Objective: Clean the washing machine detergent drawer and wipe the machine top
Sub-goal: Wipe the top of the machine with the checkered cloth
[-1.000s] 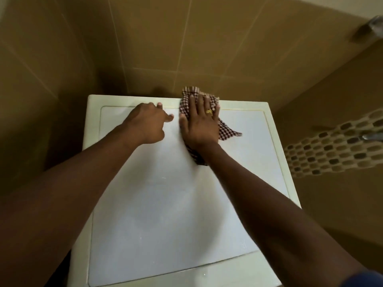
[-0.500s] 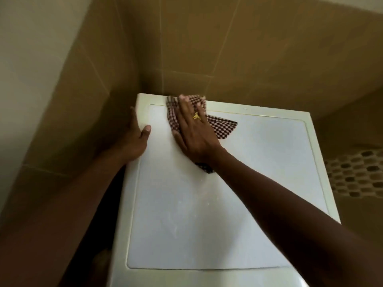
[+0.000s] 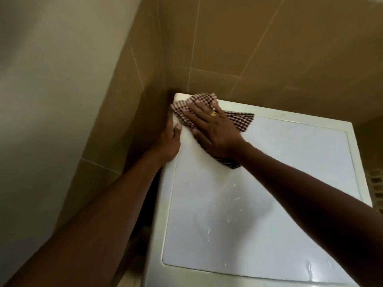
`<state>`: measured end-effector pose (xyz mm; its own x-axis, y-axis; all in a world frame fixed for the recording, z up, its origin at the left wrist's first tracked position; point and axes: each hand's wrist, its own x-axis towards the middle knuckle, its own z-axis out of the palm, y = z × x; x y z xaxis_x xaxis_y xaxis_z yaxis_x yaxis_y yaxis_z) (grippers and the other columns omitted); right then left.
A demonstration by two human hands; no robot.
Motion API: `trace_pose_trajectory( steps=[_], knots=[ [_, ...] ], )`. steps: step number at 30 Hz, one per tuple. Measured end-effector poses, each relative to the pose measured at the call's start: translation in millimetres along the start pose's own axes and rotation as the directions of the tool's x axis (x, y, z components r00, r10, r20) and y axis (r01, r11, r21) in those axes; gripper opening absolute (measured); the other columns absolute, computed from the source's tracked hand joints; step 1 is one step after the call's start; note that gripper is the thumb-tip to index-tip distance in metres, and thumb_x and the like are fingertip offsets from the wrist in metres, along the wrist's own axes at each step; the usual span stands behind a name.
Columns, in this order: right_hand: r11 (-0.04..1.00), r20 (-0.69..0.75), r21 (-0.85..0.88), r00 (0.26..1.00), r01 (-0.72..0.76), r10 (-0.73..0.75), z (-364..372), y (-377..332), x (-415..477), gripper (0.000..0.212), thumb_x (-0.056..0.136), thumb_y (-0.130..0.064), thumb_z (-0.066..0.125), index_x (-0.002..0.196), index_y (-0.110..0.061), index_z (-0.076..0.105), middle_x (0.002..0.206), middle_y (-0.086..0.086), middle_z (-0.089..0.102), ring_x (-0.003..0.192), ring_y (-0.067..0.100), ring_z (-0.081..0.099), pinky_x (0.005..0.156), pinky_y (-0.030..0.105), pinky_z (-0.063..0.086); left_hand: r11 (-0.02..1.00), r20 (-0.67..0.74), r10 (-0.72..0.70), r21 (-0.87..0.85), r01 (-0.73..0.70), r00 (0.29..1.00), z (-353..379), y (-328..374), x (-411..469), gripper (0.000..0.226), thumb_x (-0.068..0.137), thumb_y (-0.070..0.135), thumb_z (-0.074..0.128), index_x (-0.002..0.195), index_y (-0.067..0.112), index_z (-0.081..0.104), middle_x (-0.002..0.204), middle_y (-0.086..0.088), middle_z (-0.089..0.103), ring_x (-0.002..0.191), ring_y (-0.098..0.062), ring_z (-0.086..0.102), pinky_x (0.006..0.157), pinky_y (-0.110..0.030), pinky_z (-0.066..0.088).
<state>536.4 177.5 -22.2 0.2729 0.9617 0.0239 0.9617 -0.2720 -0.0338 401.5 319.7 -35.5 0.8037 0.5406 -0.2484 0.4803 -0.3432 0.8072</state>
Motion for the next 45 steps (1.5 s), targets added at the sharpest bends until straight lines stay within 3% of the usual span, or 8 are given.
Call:
trace_pose_trajectory(
  steps=[5,11,17,24,29,35,41,45],
  knots=[
    [0.881,-0.061,0.035,0.879,-0.472,0.474,2,0,43,0.059,0.106,-0.046,0.023,0.157,-0.02,0.035,0.161,0.005,0.04,0.15,0.027,0.032,0.123,0.057,0.014,1.0,0.022,-0.026,-0.006,0.026,0.999,0,-1,0,0.061,0.112,0.029,0.028,0.163,0.019,-0.002,0.171,-0.007,-0.001,0.156,-0.022,0.007,0.111,-0.015,0.001],
    [0.999,-0.002,0.023,1.0,-0.031,0.031,1,-5,31,0.055,0.109,-0.043,0.023,0.162,-0.027,0.023,0.169,-0.005,0.02,0.157,0.02,0.017,0.126,0.053,0.006,0.998,-0.009,0.038,-0.05,-0.038,0.999,2,-3,0,0.06,0.111,0.021,0.033,0.161,0.007,0.003,0.168,-0.006,0.003,0.155,-0.016,0.002,0.097,0.005,-0.017],
    [0.903,-0.066,0.044,0.901,-0.427,0.429,0,-19,53,0.06,0.105,-0.045,0.021,0.161,-0.025,0.026,0.166,0.001,0.031,0.153,0.027,0.026,0.123,0.059,0.011,0.997,0.032,-0.049,-0.062,0.051,0.998,1,2,-2,0.063,0.111,0.03,0.029,0.162,0.014,-0.004,0.171,-0.011,-0.002,0.157,-0.023,0.004,0.118,-0.022,0.003],
    [0.985,-0.016,0.007,0.985,-0.174,0.174,-2,-13,-32,0.057,0.108,-0.044,0.023,0.162,-0.027,0.024,0.17,-0.001,0.019,0.157,0.026,0.017,0.125,0.055,0.01,0.97,0.035,-0.164,-0.175,0.168,0.986,-17,2,-55,0.06,0.111,0.037,0.026,0.163,0.027,-0.004,0.171,-0.005,0.011,0.154,-0.025,0.02,0.117,-0.027,0.018],
    [0.843,-0.011,0.103,0.846,-0.529,0.532,-9,-33,-18,0.063,0.105,-0.048,0.017,0.164,-0.025,0.014,0.172,0.002,0.007,0.158,0.03,0.004,0.124,0.059,0.0,0.956,0.097,-0.236,-0.156,0.249,0.967,-11,-43,-116,0.046,0.111,0.035,0.03,0.145,0.013,0.052,0.145,-0.009,0.056,0.136,-0.028,0.05,0.107,-0.028,0.036],
    [1.0,0.051,-0.002,0.999,0.018,-0.018,-4,-65,-38,0.057,0.108,-0.046,0.022,0.162,-0.029,0.018,0.17,-0.002,0.016,0.158,0.024,0.011,0.127,0.051,-0.001,0.999,-0.012,-0.003,0.048,0.004,1.0,-9,-49,-112,0.063,0.104,0.045,0.028,0.159,0.016,0.033,0.158,-0.012,0.042,0.144,-0.031,0.04,0.12,-0.046,0.031],
    [0.805,-0.033,0.041,0.804,-0.592,0.593,-14,-39,-126,0.059,0.107,-0.045,0.022,0.163,-0.025,0.019,0.171,0.0,0.015,0.158,0.027,0.011,0.124,0.058,0.008,0.99,-0.066,-0.098,-0.104,0.091,0.993,14,-43,-124,0.055,0.11,0.042,0.027,0.162,0.023,0.022,0.163,-0.006,0.035,0.147,-0.028,0.037,0.121,-0.04,0.03],
    [0.81,-0.041,0.074,0.81,-0.582,0.586,-3,-119,-140,0.061,0.107,-0.046,0.024,0.163,-0.024,0.015,0.171,0.001,0.011,0.158,0.03,0.006,0.124,0.06,0.004,0.987,-0.075,-0.095,-0.137,0.084,0.993,12,-40,-126,0.055,0.11,0.042,0.027,0.161,0.021,0.024,0.163,-0.006,0.035,0.146,-0.027,0.037,0.121,-0.039,0.03]
  ],
)
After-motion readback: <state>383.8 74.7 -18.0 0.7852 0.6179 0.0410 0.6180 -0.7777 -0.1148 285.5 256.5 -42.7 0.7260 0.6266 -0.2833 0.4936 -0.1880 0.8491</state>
